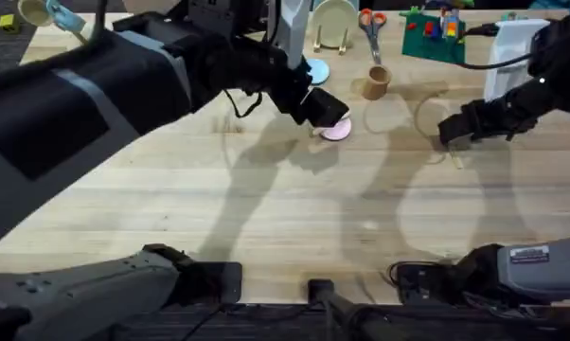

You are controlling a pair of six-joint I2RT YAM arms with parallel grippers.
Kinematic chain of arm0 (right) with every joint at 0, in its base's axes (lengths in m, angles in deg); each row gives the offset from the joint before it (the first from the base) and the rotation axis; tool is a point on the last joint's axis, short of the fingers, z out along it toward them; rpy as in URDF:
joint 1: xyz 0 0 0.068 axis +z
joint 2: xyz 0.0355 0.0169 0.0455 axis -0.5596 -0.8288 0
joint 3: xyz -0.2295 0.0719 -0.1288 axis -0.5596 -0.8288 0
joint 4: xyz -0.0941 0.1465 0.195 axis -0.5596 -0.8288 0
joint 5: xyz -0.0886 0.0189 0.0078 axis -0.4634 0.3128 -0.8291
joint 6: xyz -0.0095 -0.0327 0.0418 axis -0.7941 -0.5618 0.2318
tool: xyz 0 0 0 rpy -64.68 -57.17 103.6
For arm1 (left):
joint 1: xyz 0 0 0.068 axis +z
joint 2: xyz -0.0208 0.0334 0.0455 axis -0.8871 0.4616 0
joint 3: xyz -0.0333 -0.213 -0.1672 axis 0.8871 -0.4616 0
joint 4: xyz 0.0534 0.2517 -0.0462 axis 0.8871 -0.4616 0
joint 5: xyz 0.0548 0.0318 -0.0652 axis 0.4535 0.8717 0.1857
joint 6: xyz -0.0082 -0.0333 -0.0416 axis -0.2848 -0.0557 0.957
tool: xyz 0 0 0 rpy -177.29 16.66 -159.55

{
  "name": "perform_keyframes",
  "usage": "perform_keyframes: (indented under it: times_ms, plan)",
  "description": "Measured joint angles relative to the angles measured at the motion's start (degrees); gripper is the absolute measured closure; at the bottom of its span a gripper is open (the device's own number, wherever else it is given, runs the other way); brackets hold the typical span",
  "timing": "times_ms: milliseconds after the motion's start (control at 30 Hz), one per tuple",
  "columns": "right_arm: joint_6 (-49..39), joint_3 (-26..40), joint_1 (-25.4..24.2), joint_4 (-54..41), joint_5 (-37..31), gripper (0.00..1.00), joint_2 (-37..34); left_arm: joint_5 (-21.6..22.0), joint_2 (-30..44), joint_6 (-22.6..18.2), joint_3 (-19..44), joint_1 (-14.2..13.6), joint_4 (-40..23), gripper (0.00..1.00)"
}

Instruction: Pick up a utensil and set it on the pink plate, then put the other utensil in the container.

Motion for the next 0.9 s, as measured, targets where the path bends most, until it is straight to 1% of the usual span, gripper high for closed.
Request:
perform_keyframes:
  times_ms: [200, 267, 533, 600, 667, 900]
  plan:
    - [-0.21, 0.19, 0.0, 0.53, 0.67, 0.936, -0.15, 0.0, 0.0, 0.0, 0.0, 0.0, -0.02, 0.006]
    - [-0.24, 0.33, 0.0, 0.54, 0.73, 0.964, -0.17, 0.0, 0.0, 0.0, -0.01, 0.0, -0.02, 0.006]
    - [-0.24, 0.55, 0.0, 0.01, 0.8, 0.973, -0.22, 0.0, 0.0, 0.0, 0.0, 0.0, 0.0, 0.006]
    - [-0.2, 3.38, 0.07, -6.59, 1.3, 0.972, -1.67, 0.0, 0.0, 0.0, 0.0, 0.0, 0.0, 0.006]
    - [-0.2, 5.24, 0.07, -9.36, 1.4, 0.972, -2.14, -0.02, 0.0, 0.0, 0.0, 0.0, 0.0, 0.006]
    - [-0.2, 15.13, 0.07, -18.13, 1.53, 0.972, -1.7, 0.0, 0.0, 0.0, 0.0, 0.0, -0.02, 0.005]
